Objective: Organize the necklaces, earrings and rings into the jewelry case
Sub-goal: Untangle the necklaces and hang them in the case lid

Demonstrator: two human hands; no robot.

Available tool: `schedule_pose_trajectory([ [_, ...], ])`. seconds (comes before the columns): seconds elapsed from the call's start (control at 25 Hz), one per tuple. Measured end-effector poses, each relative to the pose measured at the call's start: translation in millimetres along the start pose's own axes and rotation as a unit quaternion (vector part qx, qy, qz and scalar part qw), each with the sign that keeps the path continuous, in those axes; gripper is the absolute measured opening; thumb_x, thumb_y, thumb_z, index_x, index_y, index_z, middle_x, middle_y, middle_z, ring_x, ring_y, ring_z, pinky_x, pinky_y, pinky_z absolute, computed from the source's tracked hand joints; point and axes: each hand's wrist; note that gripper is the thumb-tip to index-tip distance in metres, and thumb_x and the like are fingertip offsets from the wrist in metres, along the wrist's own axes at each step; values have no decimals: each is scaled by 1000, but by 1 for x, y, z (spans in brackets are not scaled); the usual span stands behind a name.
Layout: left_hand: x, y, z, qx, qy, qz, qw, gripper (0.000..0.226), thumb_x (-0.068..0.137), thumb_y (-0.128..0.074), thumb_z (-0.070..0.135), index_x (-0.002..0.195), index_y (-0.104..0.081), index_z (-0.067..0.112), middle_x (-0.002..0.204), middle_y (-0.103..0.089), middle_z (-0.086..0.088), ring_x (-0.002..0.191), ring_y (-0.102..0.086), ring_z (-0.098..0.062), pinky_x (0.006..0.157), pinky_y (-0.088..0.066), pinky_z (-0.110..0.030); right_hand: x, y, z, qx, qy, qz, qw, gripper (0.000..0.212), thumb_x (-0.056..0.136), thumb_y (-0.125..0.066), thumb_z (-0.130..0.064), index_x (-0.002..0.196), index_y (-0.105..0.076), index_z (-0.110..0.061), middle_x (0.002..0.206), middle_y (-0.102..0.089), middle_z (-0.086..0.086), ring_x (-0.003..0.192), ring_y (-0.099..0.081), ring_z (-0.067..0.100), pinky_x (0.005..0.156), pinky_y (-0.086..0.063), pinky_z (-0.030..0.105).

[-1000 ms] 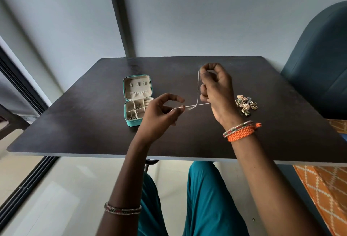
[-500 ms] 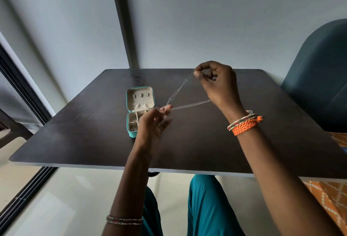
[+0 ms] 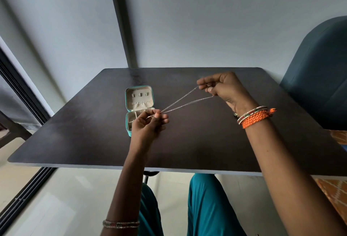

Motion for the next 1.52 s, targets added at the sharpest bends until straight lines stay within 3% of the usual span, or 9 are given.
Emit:
schedule_pose_trajectory([
  [0.24, -2, 2, 2, 75, -40, 30, 996, 11, 90, -56, 2, 95, -65, 6, 74, -73, 2, 69, -69, -7, 64, -55, -18, 2, -1, 11, -85, 52, 147, 984, 12, 83, -64, 5, 89, -72, -1, 80, -71, 14, 70, -71, 16, 70, -59, 25],
  [0.52, 1, 9, 1, 81, -103, 107, 986, 13, 86, -63, 2, 87, -70, 12, 71, -72, 3, 65, -67, -10, 66, -57, -23, -1, 2, 17, -64, 21, 150, 986, 16, 88, -66, -22, 83, -73, -8, 60, -59, 0, 46, -51, 4, 41, -44, 17],
  [0.76, -6, 6, -7, 202, -215, 93, 951, 23, 85, -65, 2, 91, -72, 24, 89, -71, -4, 78, -65, -14, 73, -52, -22, 5, 2, 17, 311, -97, 44, 944, 21, 96, -47, 0, 84, -64, -5, 67, -64, 4, 58, -62, 10, 55, -54, 21],
  [0.88, -12, 6, -10, 328, -322, 67, 885, 23, 83, -66, -1, 98, -73, 15, 92, -69, 2, 82, -62, 1, 75, -46, -10, 8, 5, 17, 431, -155, 16, 889, 34, 95, -30, 9, 86, -61, -1, 74, -64, 9, 70, -63, 17, 60, -58, 24],
  [1.0, -15, 5, -13, 422, -379, 46, 822, 18, 84, -67, 7, 101, -73, 8, 93, -72, -1, 80, -63, -3, 77, -45, -7, 15, 11, 21, 532, -195, 12, 824, 33, 90, -28, 6, 85, -61, 5, 74, -64, 13, 72, -62, 21, 61, -59, 27],
  [1.24, -25, -2, -33, 499, -451, -1, 740, 17, 84, -67, 5, 100, -73, 3, 92, -74, -11, 77, -70, -19, 67, -56, -27, 35, 8, 38, 283, -157, 36, 945, 30, 91, -40, 14, 81, -58, -8, 69, -65, 7, 57, -54, 10, 46, -43, 15],
  [1.32, -28, -11, -40, 483, -421, -8, 767, 16, 84, -68, 7, 99, -73, 4, 91, -74, -9, 77, -69, -13, 68, -56, -22, 42, 9, 44, 182, -115, 52, 975, 29, 91, -43, 15, 80, -58, -7, 75, -62, 11, 59, -57, 12, 52, -49, 17],
  [1.4, -34, -24, -44, 409, -323, 28, 853, 13, 85, -69, 11, 96, -74, 9, 86, -74, -3, 75, -66, -3, 70, -51, -12, 47, 11, 47, 162, -76, 57, 982, 27, 92, -44, 13, 81, -60, -6, 77, -61, 11, 56, -60, 10, 57, -53, 19],
  [1.52, -31, -30, -47, 258, -162, 78, 949, 6, 86, -67, 12, 90, -72, 14, 74, -70, 0, 65, -63, -7, 66, -55, -23, 49, 15, 49, 175, -24, 33, 984, 26, 94, -42, 11, 84, -60, -5, 77, -60, 10, 56, -61, 8, 59, -53, 20],
])
Point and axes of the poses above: each hand's wrist, its own x-axis towards the middle knuckle, its own y-axis out of the back of the hand, z = x × y
